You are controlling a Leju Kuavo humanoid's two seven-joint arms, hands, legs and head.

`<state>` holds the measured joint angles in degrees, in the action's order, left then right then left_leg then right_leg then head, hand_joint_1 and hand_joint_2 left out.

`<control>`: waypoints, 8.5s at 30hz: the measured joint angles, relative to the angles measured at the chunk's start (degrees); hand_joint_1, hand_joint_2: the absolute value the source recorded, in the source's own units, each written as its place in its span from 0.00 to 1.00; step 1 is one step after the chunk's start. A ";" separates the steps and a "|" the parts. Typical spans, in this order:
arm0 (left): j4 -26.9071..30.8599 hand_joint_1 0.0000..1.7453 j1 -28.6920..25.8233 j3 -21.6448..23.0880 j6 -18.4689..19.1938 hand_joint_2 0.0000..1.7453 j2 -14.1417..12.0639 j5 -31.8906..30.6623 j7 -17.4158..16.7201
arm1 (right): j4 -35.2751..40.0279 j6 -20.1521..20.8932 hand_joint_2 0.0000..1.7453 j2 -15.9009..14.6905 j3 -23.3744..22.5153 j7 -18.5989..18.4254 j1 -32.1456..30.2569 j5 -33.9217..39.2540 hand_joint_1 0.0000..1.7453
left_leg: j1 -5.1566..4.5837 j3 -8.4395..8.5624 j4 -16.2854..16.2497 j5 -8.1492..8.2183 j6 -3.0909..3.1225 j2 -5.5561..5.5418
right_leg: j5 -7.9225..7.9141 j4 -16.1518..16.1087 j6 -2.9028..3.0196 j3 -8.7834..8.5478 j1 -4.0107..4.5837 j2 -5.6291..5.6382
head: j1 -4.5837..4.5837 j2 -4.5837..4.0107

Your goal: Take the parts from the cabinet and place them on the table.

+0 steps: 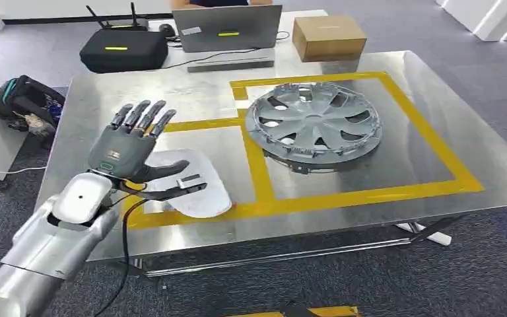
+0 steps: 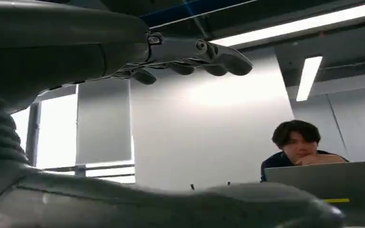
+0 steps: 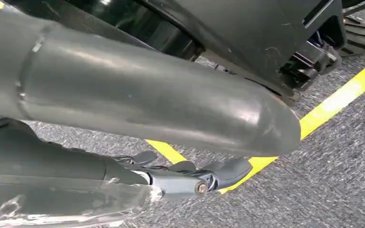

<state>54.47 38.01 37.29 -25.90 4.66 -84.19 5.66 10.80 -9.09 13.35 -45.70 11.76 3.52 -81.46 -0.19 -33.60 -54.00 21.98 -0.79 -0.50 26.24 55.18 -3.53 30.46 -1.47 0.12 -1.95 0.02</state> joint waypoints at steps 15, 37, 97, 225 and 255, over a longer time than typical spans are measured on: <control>-0.07 0.00 -0.53 -3.15 -0.07 0.00 -1.86 -0.02 -0.26 | 0.00 -0.17 0.00 0.00 -0.18 -0.83 -0.09 0.42 0.00 | 0.00 0.06 -0.02 -0.01 0.01 0.00 | -0.01 0.00 0.01 -0.09 0.00 -0.02 | 0.00 0.00; 0.04 0.00 -3.04 -7.69 -0.35 0.00 -6.60 0.98 0.20 | 0.00 0.02 0.00 -0.61 -0.17 0.15 -0.08 0.26 0.00 | 0.14 0.30 -0.34 0.09 1.94 0.21 | 3.44 4.36 -0.86 1.58 -0.17 -0.03 | -0.13 0.00; -2.06 0.00 -5.59 -13.51 -1.79 0.00 -9.55 0.87 -0.26 | -0.02 2.71 0.00 -3.39 -0.50 -0.26 -0.02 0.76 0.00 | -0.52 6.93 1.98 4.39 1.23 0.17 | -8.82 -0.46 0.45 7.40 0.51 -0.29 | -0.26 0.00; -40.65 0.00 -34.94 -97.92 7.26 0.00 7.19 34.45 -5.16 | 0.31 -0.76 0.00 -2.08 -6.27 -2.75 -0.95 3.67 0.00 | -0.24 0.73 -1.96 1.59 2.71 -2.91 | 9.45 19.54 -0.17 6.84 1.04 -0.23 | -0.81 0.00; -40.65 0.00 -34.59 -97.92 8.09 0.00 7.34 33.18 -6.32 | 0.87 -0.07 0.00 -2.01 -6.34 -3.30 -0.92 2.62 0.00 | 0.50 0.57 -1.97 1.76 1.79 -2.68 | 10.87 20.69 -0.26 7.15 0.88 -0.20 | -1.07 0.00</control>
<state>13.81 3.43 -60.63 -17.81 12.00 -51.01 -0.66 11.67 -9.16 11.34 -52.04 8.46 2.61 -78.84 0.31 -33.03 -55.97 23.74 1.01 -3.18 37.11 75.87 -3.78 37.60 -0.59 -0.08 -3.02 0.02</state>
